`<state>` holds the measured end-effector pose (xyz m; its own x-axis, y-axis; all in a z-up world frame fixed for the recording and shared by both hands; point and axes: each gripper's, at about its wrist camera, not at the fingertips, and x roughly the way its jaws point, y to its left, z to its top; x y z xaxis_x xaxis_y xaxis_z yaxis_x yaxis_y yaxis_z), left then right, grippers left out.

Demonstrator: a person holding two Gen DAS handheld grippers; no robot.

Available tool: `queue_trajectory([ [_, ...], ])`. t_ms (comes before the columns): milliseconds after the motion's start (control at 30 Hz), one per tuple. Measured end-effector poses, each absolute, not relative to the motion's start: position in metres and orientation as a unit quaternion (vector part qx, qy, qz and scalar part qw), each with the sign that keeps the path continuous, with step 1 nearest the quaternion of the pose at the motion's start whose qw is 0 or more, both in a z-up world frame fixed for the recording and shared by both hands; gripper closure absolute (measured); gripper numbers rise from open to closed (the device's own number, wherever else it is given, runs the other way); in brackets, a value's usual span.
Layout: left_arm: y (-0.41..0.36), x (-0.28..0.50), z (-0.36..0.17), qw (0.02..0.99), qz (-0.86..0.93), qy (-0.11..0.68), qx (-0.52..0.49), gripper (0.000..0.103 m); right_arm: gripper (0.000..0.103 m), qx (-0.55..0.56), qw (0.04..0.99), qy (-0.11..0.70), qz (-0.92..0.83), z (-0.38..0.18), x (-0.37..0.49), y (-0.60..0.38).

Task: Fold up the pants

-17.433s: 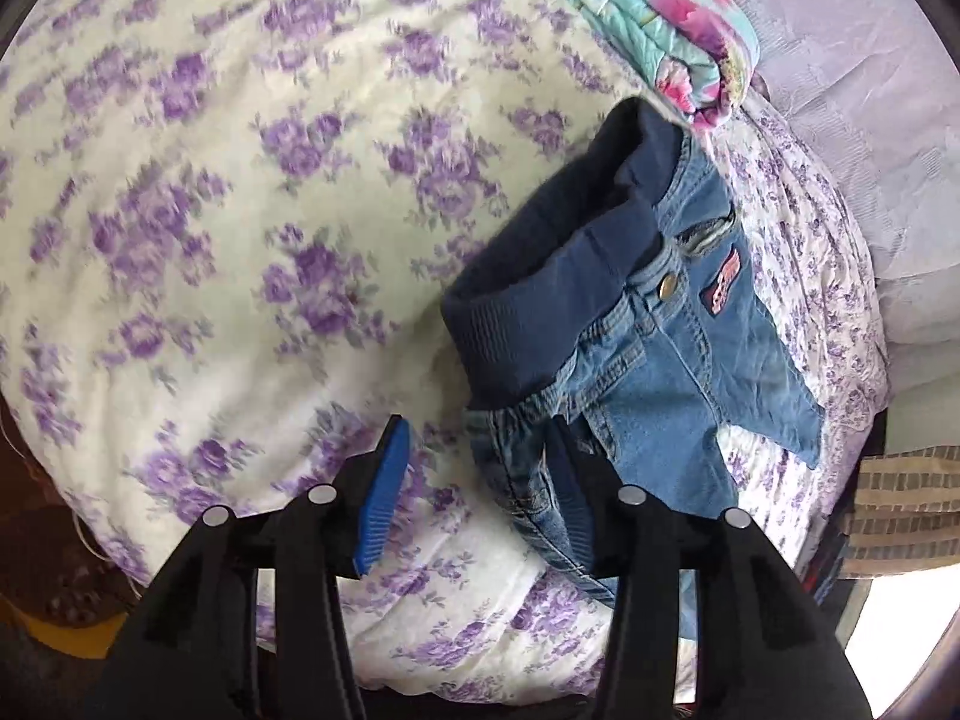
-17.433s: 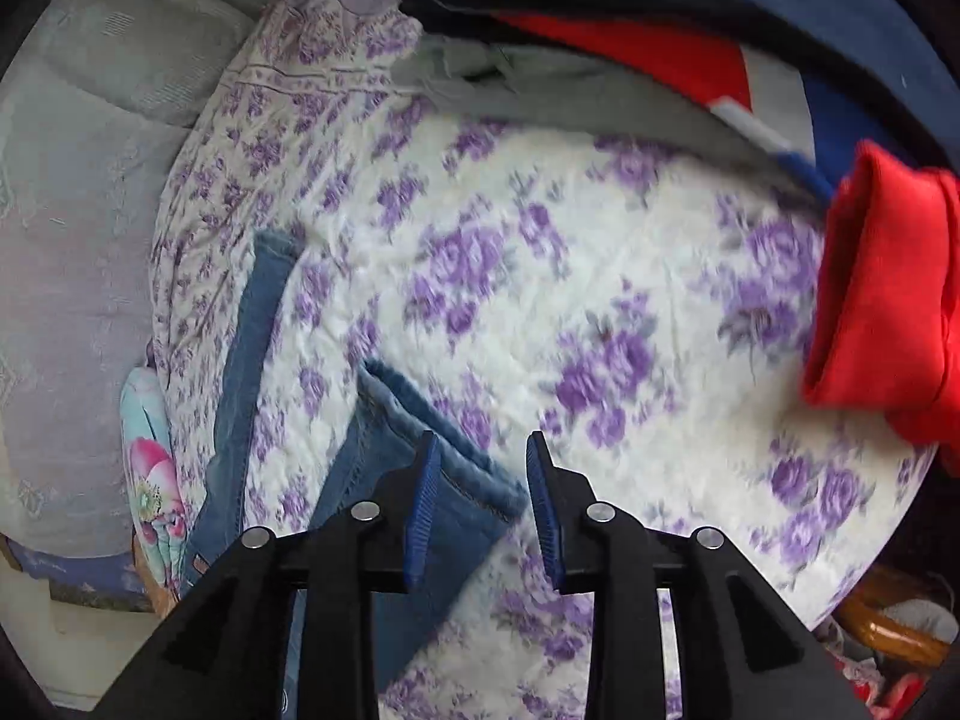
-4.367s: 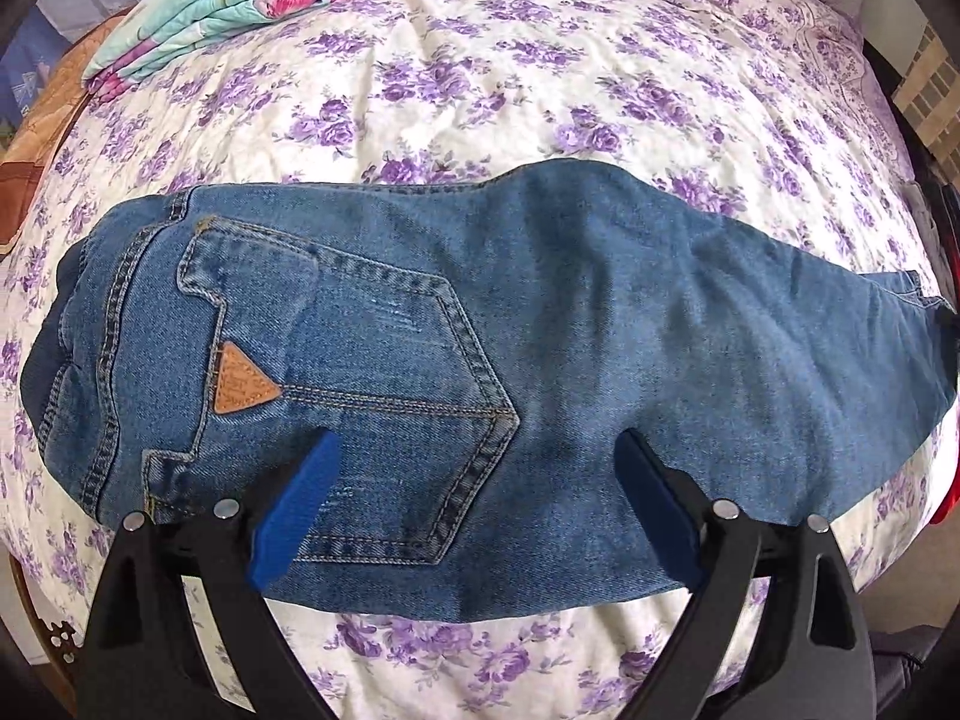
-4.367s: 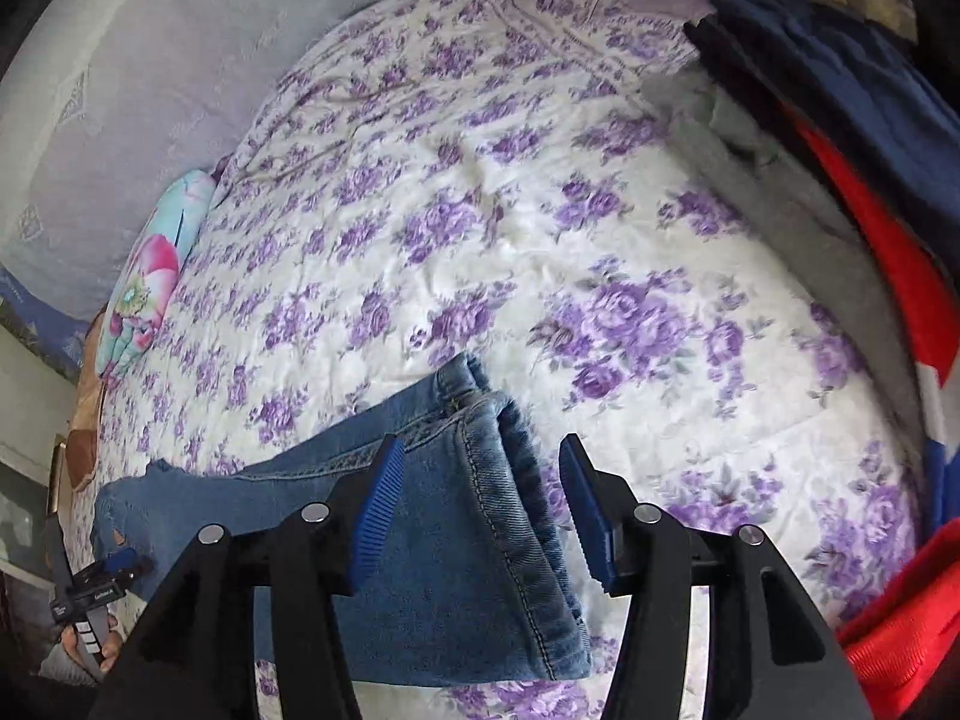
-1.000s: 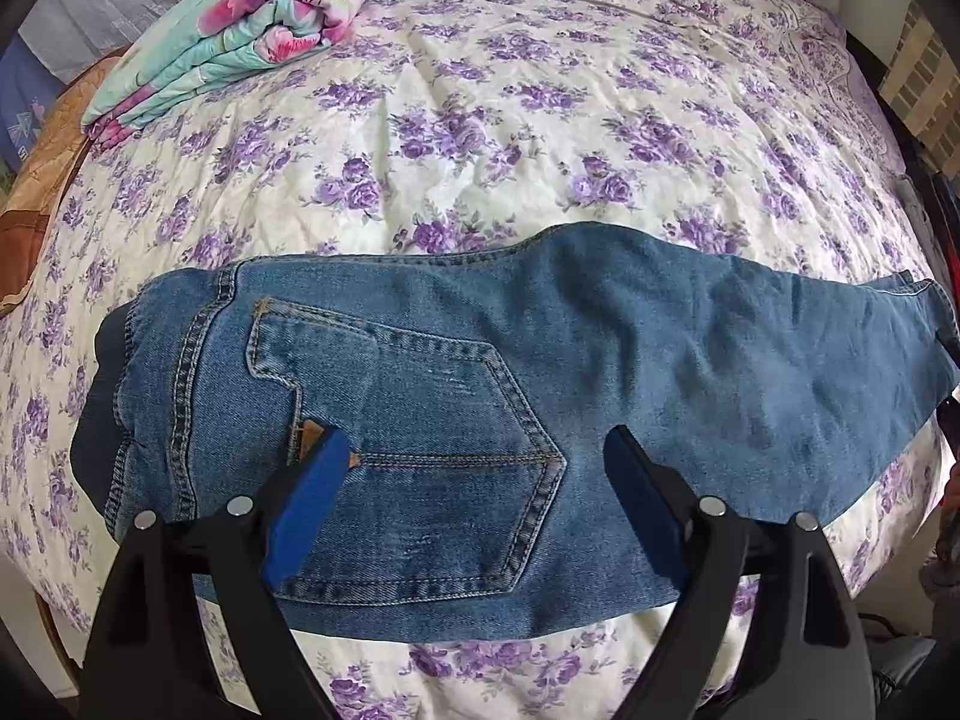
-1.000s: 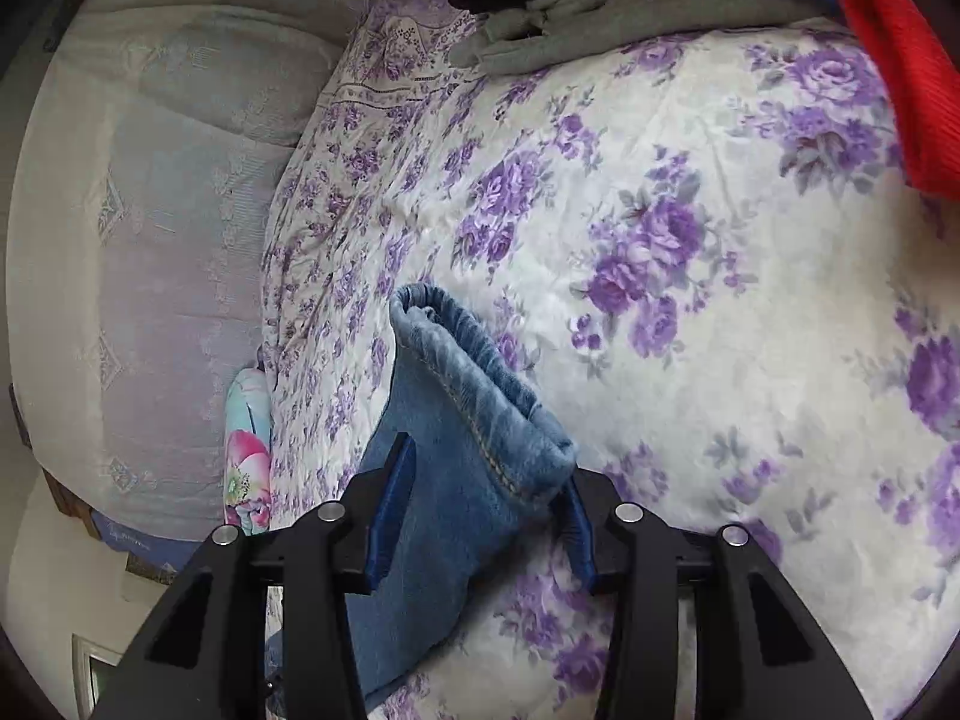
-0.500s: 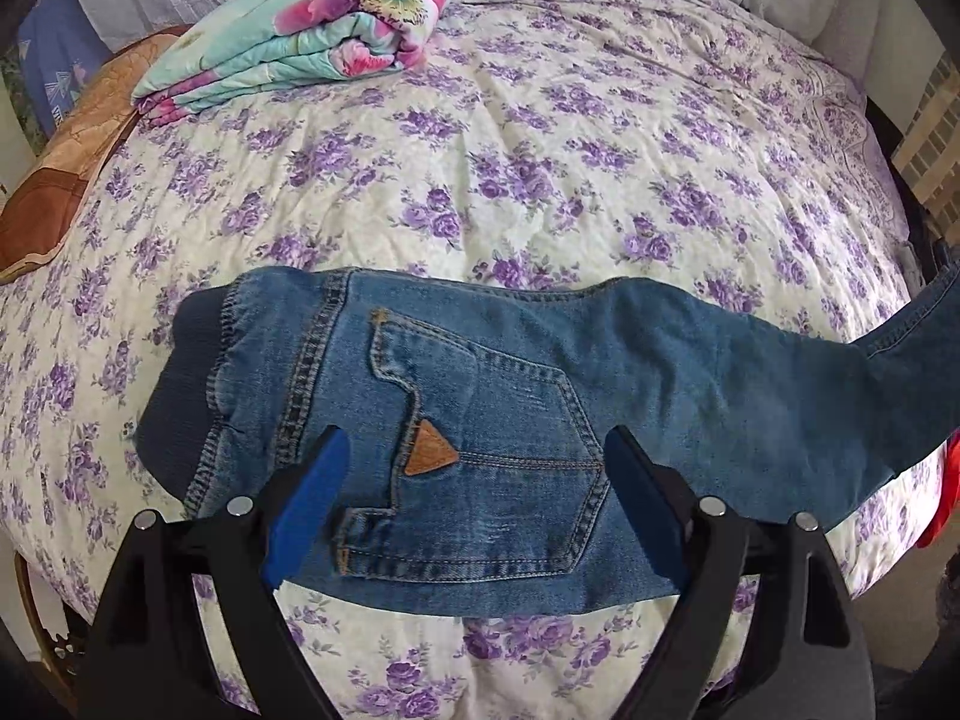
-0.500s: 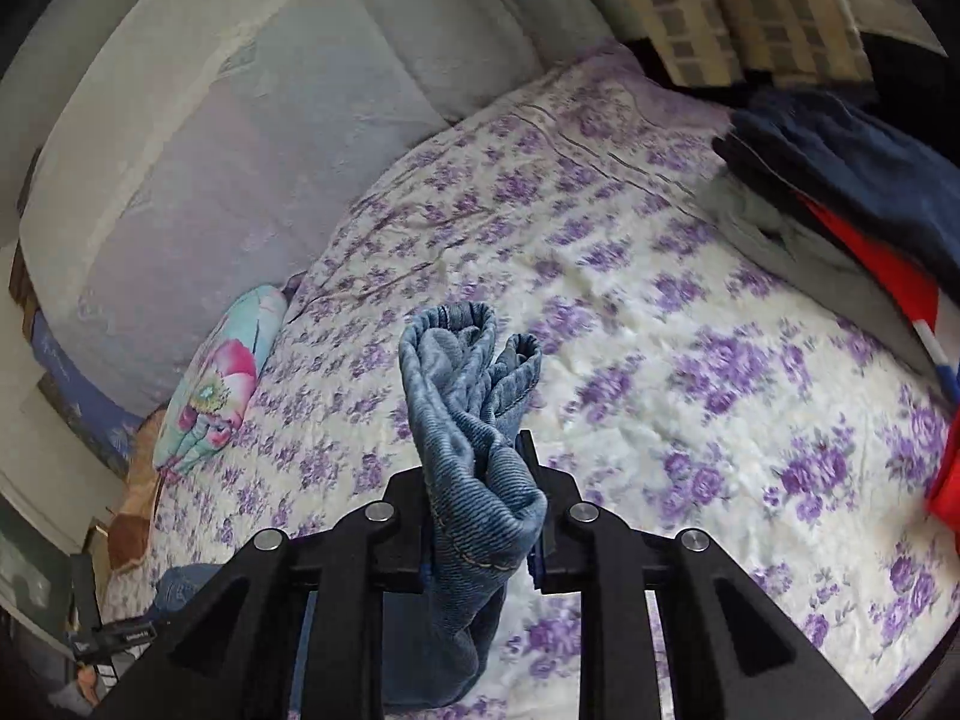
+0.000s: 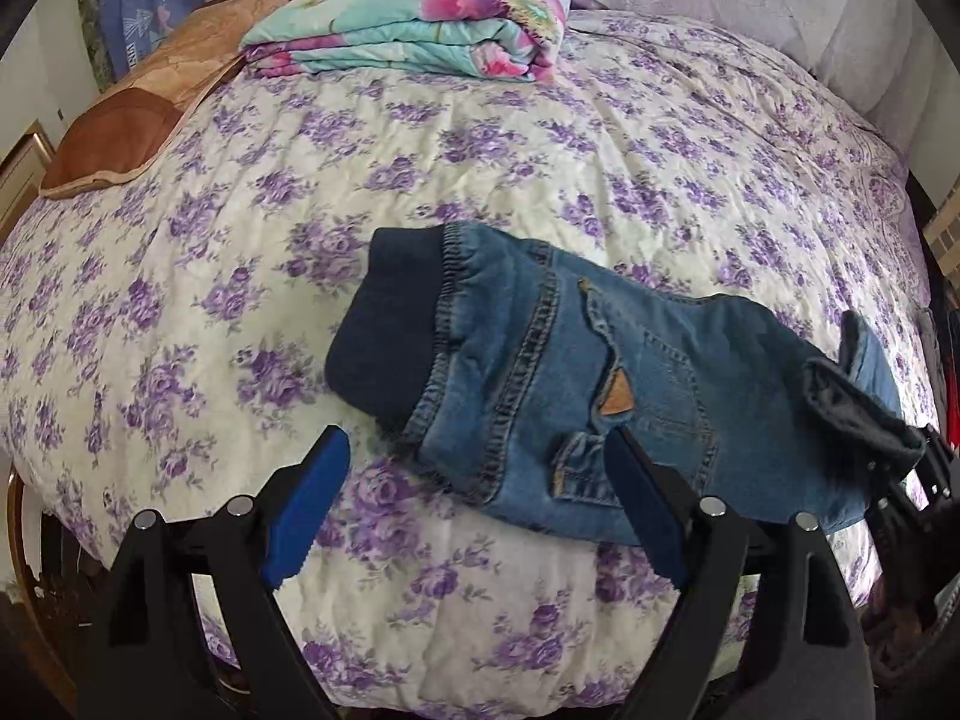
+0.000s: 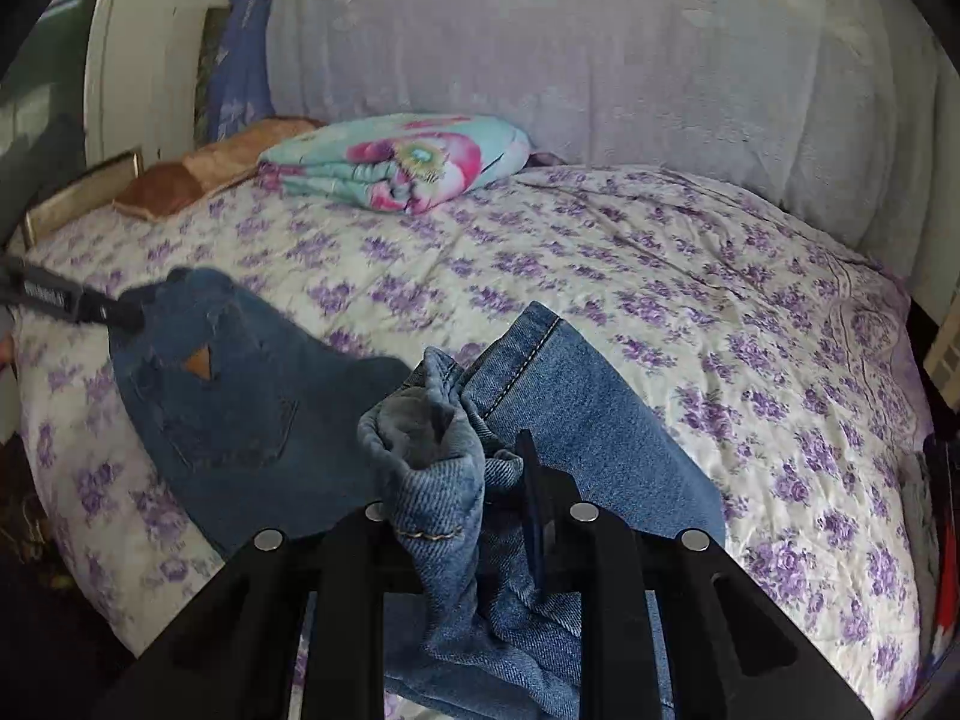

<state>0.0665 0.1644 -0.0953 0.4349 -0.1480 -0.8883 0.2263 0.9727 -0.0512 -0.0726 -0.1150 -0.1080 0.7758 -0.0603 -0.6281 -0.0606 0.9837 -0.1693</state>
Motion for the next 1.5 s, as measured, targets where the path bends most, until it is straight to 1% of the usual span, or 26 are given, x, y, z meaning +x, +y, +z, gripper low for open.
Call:
queue_trajectory([
  [67, 0.173, 0.064, -0.098, 0.845, -0.102, 0.525, 0.032, 0.019, 0.080, -0.145, 0.921, 0.361, 0.006, -0.134, -0.071, -0.097],
  [133, 0.178, 0.062, -0.101, 0.843, -0.096, 0.529, 0.028, 0.019, 0.073, -0.210, 0.897, 0.388, 0.015, -0.158, -0.072, -0.081],
  [167, 0.180, 0.061, -0.102, 0.843, -0.093, 0.529, 0.026, 0.019, 0.061, -0.242, 0.888, 0.390, 0.022, -0.165, -0.076, -0.072],
  [233, 0.182, 0.060, -0.103, 0.843, -0.089, 0.530, 0.024, 0.019, 0.058, -0.286, 0.876, 0.388, 0.029, -0.167, -0.083, -0.060],
  [267, 0.183, 0.060, -0.103, 0.843, -0.088, 0.530, 0.023, 0.019, 0.056, -0.293, 0.872, 0.390, 0.039, -0.163, -0.086, -0.059],
  [300, 0.183, 0.060, -0.103, 0.843, -0.086, 0.530, 0.021, 0.019, 0.050, -0.284, 0.871, 0.397, 0.057, -0.156, -0.088, -0.061],
  [333, 0.184, 0.060, -0.103, 0.844, -0.085, 0.530, 0.019, 0.019, 0.049, -0.253, 0.872, 0.408, 0.092, -0.146, -0.091, -0.067],
  [467, 0.185, 0.059, -0.104, 0.843, -0.078, 0.531, 0.015, 0.019, 0.049, -0.076, 0.901, 0.397, 0.155, -0.098, -0.104, -0.104],
  [500, 0.184, 0.059, -0.105, 0.843, -0.077, 0.533, 0.014, 0.019, 0.049, -0.032, 0.909, 0.391, 0.142, -0.091, -0.102, -0.117],
  [567, 0.182, 0.058, -0.108, 0.840, -0.076, 0.537, 0.015, 0.019, 0.051, 0.016, 0.914, 0.395, 0.093, -0.091, -0.088, -0.139],
  [600, 0.181, 0.058, -0.109, 0.839, -0.076, 0.539, 0.017, 0.019, 0.057, 0.018, 0.912, 0.403, 0.075, -0.097, -0.078, -0.144],
  [633, 0.180, 0.058, -0.111, 0.837, -0.074, 0.541, 0.019, 0.019, 0.058, 0.008, 0.909, 0.411, 0.064, -0.106, -0.070, -0.144],
  [667, 0.180, 0.058, -0.113, 0.836, -0.073, 0.543, 0.019, 0.019, 0.058, -0.007, 0.904, 0.422, 0.061, -0.117, -0.062, -0.141],
  [700, 0.181, 0.058, -0.114, 0.835, -0.072, 0.545, 0.017, 0.019, 0.055, -0.027, 0.897, 0.438, 0.058, -0.131, -0.056, -0.133],
  [733, 0.182, 0.058, -0.115, 0.834, -0.070, 0.547, 0.013, 0.019, 0.055, -0.056, 0.884, 0.461, 0.050, -0.150, -0.048, -0.125],
  [800, 0.186, 0.059, -0.118, 0.831, -0.068, 0.552, 0.002, 0.019, 0.053, -0.057, 0.893, 0.446, 0.040, -0.164, -0.047, -0.122],
  [933, 0.200, 0.067, -0.129, 0.818, -0.074, 0.569, -0.051, 0.018, 0.054, -0.029, 0.892, 0.449, 0.044, -0.153, -0.047, -0.129],
  [1000, 0.209, 0.073, -0.136, 0.809, -0.084, 0.575, -0.089, 0.017, 0.054, -0.006, 0.907, 0.418, 0.056, -0.133, -0.055, -0.133],
  [1033, 0.212, 0.075, -0.140, 0.804, -0.090, 0.577, -0.107, 0.016, 0.054, -0.011, 0.914, 0.401, 0.057, -0.124, -0.059, -0.132],
  [1067, 0.214, 0.079, -0.145, 0.800, -0.096, 0.580, -0.123, 0.015, 0.052, -0.022, 0.916, 0.397, 0.058, -0.121, -0.060, -0.130],
  [1167, 0.219, 0.090, -0.156, 0.790, -0.109, 0.582, -0.161, 0.014, 0.046, -0.026, 0.875, 0.479, 0.060, -0.157, -0.045, -0.126],
  [1233, 0.223, 0.097, -0.159, 0.787, -0.118, 0.577, -0.185, 0.014, 0.043, -0.023, 0.884, 0.463, 0.059, -0.161, -0.049, -0.124],
  [1433, 0.230, 0.115, -0.164, 0.775, -0.156, 0.562, -0.246, 0.014, 0.043, -0.029, 0.876, 0.479, 0.057, -0.158, -0.046, -0.121],
  [1467, 0.231, 0.118, -0.166, 0.770, -0.163, 0.560, -0.258, 0.015, 0.043, -0.032, 0.874, 0.481, 0.057, -0.158, -0.045, -0.121],
  [1500, 0.232, 0.120, -0.168, 0.765, -0.169, 0.559, -0.272, 0.019, 0.043, -0.032, 0.873, 0.484, 0.056, -0.158, -0.045, -0.120],
])
